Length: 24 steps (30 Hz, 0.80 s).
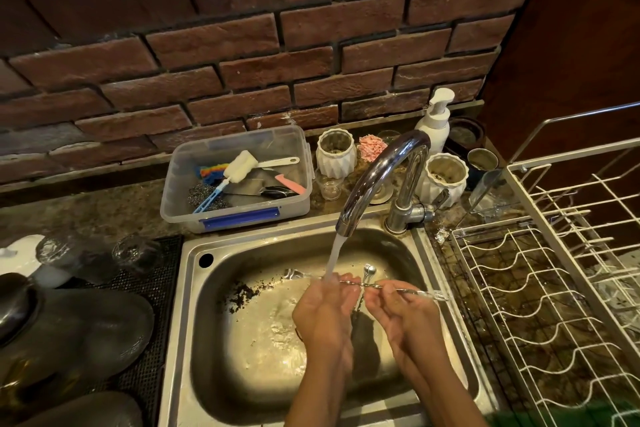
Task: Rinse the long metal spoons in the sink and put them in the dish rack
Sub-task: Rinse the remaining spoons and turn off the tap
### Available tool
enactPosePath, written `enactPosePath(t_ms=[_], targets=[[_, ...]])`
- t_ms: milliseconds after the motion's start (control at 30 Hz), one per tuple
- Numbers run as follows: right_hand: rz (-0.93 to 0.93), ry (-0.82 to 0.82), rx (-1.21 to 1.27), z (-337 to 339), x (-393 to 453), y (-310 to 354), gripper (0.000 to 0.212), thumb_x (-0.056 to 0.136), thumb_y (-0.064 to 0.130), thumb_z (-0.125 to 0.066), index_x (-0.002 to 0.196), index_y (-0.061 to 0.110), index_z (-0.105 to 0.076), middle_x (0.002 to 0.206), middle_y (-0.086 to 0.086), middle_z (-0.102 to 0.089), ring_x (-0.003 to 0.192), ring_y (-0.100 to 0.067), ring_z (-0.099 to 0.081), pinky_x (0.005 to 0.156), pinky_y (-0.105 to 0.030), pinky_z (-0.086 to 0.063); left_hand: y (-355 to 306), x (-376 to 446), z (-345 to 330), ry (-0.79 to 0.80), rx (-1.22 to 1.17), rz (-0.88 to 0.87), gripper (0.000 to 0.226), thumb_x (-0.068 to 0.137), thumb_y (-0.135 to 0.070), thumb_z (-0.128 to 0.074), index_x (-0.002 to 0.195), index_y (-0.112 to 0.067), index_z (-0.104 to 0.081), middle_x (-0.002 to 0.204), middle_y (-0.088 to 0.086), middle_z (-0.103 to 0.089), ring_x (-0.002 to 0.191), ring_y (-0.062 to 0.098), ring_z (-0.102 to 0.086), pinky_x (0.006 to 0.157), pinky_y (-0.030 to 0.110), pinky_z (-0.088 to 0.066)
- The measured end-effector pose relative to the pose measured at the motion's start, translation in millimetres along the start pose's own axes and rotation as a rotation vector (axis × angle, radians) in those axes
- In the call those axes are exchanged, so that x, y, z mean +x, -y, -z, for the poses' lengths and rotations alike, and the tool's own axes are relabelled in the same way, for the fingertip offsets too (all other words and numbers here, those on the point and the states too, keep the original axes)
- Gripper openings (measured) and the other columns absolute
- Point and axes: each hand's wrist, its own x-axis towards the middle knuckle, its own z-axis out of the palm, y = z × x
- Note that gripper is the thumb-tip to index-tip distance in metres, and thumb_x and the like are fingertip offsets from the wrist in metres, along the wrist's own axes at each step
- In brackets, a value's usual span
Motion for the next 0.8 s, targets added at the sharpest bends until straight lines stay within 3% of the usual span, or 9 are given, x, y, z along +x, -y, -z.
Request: enactPosePath(t_ms=[133, 233, 300, 433, 600, 633, 733, 800], targets=[[-0.016, 0.019, -0.046, 6.3, 7.2, 10.3, 0.013, 0.088, -0.002, -0.063, 0.094, -0.012, -0.069, 0.092, -0.032, -0.074, 0.083, -0.035, -0.076, 0.066, -0.030, -0.062, -22.1, 14.3, 19.4, -0.048, -0.045, -0.032, 0.008, 0.093, -0.005, -0.063, 0.091, 0.002, -0.067, 0.083, 0.017, -0.077, 0.084, 0.029, -0.078, 0.066, 0.031, -0.064], [-0.027, 0.010, -0.040, 10.6, 10.9, 13.4, 0.018, 0.088, 0.000, -0.063, 0.101, -0.013, -0.065, 0.087, -0.029, -0.074, 0.077, -0.032, -0.076, 0.063, -0.030, -0.062, -25.8, 15.2, 23.6, -0.020, -0.063, -0.010, 0.007, 0.093, -0.003, -0.062, 0.095, 0.003, -0.065, 0.091, 0.023, -0.073, 0.086, 0.032, -0.077, 0.074, 0.037, -0.065], [-0.022, -0.008, 0.001, 8.2, 12.0, 13.7, 0.018, 0.093, 0.000, -0.058, 0.105, -0.012, -0.062, 0.082, -0.023, -0.074, 0.072, -0.028, -0.075, 0.061, -0.029, -0.062, -19.7, 12.5, 21.7, -0.013, -0.080, 0.014, 0.009, 0.094, -0.004, -0.062, 0.098, 0.003, -0.064, 0.089, 0.025, -0.074, 0.083, 0.032, -0.077, 0.071, 0.035, -0.065], [0.009, -0.059, -0.107, -17.2, 6.3, -2.4, 0.013, 0.096, 0.006, -0.059, 0.105, -0.002, -0.065, 0.091, -0.019, -0.074, 0.084, -0.028, -0.074, 0.071, -0.032, -0.061, -1.5, 8.4, 19.6, -0.059, -0.094, 0.046, 0.009, 0.095, -0.004, -0.061, 0.097, 0.002, -0.068, 0.088, 0.022, -0.076, 0.086, 0.029, -0.075, 0.082, 0.037, -0.059], [-0.076, 0.067, -0.248, -64.4, -9.5, -39.5, 0.014, 0.094, 0.005, -0.064, 0.103, -0.005, -0.068, 0.096, -0.024, -0.076, 0.094, -0.033, -0.076, 0.085, -0.038, -0.062, -5.7, 6.8, 35.4, -0.050, -0.077, 0.019, 0.012, 0.092, -0.005, -0.065, 0.083, -0.002, -0.073, 0.073, 0.011, -0.076, 0.062, 0.017, -0.071, 0.054, 0.025, -0.057], [-0.071, 0.059, -0.257, -66.8, -9.3, -38.3, 0.014, 0.094, 0.006, -0.064, 0.102, -0.005, -0.069, 0.095, -0.021, -0.077, 0.094, -0.031, -0.076, 0.088, -0.039, -0.060, -15.3, 11.4, 43.7, -0.079, -0.100, 0.000, 0.008, 0.092, -0.006, -0.065, 0.090, -0.001, -0.072, 0.077, 0.012, -0.077, 0.066, 0.018, -0.073, 0.060, 0.027, -0.059], [0.032, -0.050, -0.166, -65.6, -2.7, -28.7, 0.017, 0.098, 0.009, -0.058, 0.093, 0.000, -0.071, 0.088, -0.014, -0.078, 0.089, -0.027, -0.075, 0.085, -0.038, -0.060, -42.7, 28.2, 68.4, -0.198, -0.162, -0.036, 0.030, 0.092, -0.005, -0.065, 0.121, 0.002, -0.061, 0.104, 0.019, -0.074, 0.095, 0.028, -0.073, 0.092, 0.038, -0.056], [0.037, -0.072, -0.127, -71.2, -4.9, -31.9, 0.017, 0.098, 0.010, -0.058, 0.092, 0.001, -0.071, 0.087, -0.015, -0.076, 0.085, -0.025, -0.073, 0.080, -0.034, -0.060, -45.5, 25.9, 69.6, -0.198, -0.144, -0.068, 0.029, 0.093, -0.005, -0.065, 0.121, 0.004, -0.062, 0.107, 0.021, -0.073, 0.099, 0.030, -0.071, 0.094, 0.039, -0.055]])
